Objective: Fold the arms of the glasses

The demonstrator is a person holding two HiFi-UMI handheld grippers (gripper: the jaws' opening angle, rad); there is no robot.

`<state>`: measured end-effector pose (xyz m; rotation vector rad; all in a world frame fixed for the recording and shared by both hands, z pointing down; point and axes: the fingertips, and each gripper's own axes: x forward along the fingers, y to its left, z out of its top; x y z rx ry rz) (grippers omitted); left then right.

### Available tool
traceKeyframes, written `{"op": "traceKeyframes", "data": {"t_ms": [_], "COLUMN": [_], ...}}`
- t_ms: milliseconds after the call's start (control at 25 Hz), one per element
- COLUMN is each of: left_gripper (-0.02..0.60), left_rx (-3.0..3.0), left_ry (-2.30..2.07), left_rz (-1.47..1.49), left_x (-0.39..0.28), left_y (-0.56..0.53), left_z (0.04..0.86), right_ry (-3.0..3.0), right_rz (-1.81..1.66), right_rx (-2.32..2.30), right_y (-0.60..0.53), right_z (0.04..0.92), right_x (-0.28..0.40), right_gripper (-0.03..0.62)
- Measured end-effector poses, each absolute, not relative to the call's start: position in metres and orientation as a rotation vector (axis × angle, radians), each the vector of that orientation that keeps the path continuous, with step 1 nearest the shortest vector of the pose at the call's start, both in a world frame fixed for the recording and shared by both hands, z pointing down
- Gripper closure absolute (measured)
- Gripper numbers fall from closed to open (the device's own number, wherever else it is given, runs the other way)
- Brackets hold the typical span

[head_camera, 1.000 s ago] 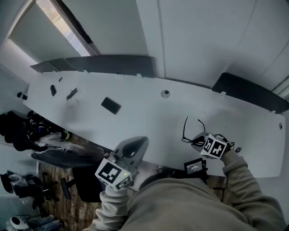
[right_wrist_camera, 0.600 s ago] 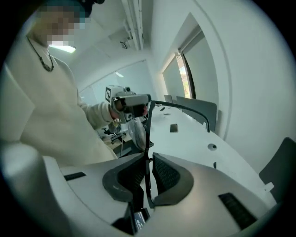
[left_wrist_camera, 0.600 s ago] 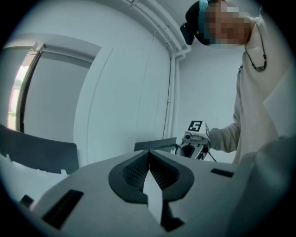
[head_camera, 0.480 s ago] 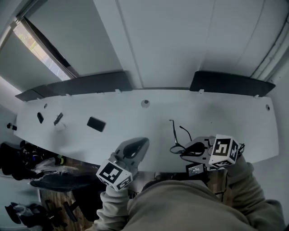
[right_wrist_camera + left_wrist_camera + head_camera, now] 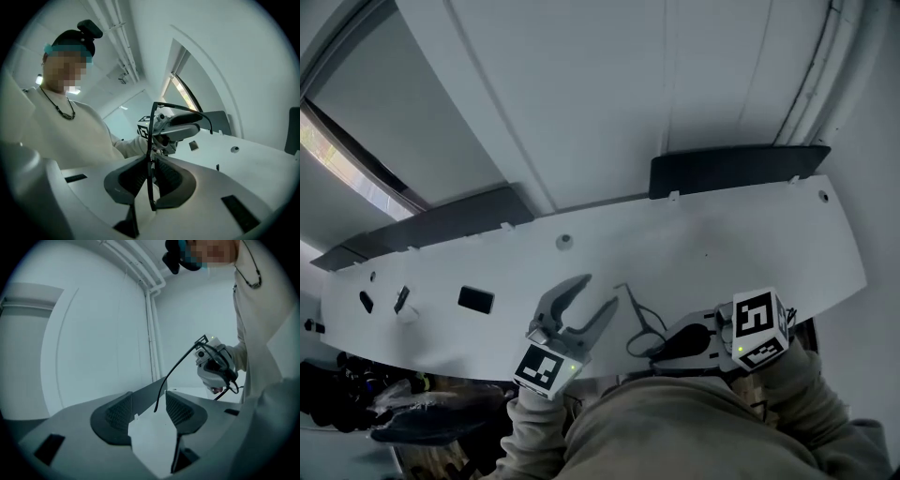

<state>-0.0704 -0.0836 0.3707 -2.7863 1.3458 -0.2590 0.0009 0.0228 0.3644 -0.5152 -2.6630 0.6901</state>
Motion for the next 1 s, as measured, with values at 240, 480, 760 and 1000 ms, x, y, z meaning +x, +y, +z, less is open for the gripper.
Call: {"op": "traceKeyframes", "data": {"t_ms": [240,480,760,1000], "left_gripper": [0.403,0.561,0.561,0.561], "left_rx": [-2.693,-2.695,-2.909,-3.074], "left_ry": [1.136,1.049,1.012,0.893], "left_rz": [-0.365,-0.335,-0.21,-0.043], "left_x": [-0.028,-0.018,-0.013,0.005], "left_y": [-0.096,-0.096,-0.093,-0.082], "left_z": [0.359,0.343,0.341,0.339], "right_ry": [-2.724,-2.791,-2.861,-2.919], "right_rz": [0.733,0.694,0.661,0.597], "right_rx": [-0.572,-0.542,-0.505,-0.456], "right_y": [0.031,0.021,0.006,-0.009], "right_z": [0.338,0.324,0.311,0.294], "right_x": [0.013,0.018,0.015,0.017], "right_gripper": [0.536,0.536,0.536,0.536]}}
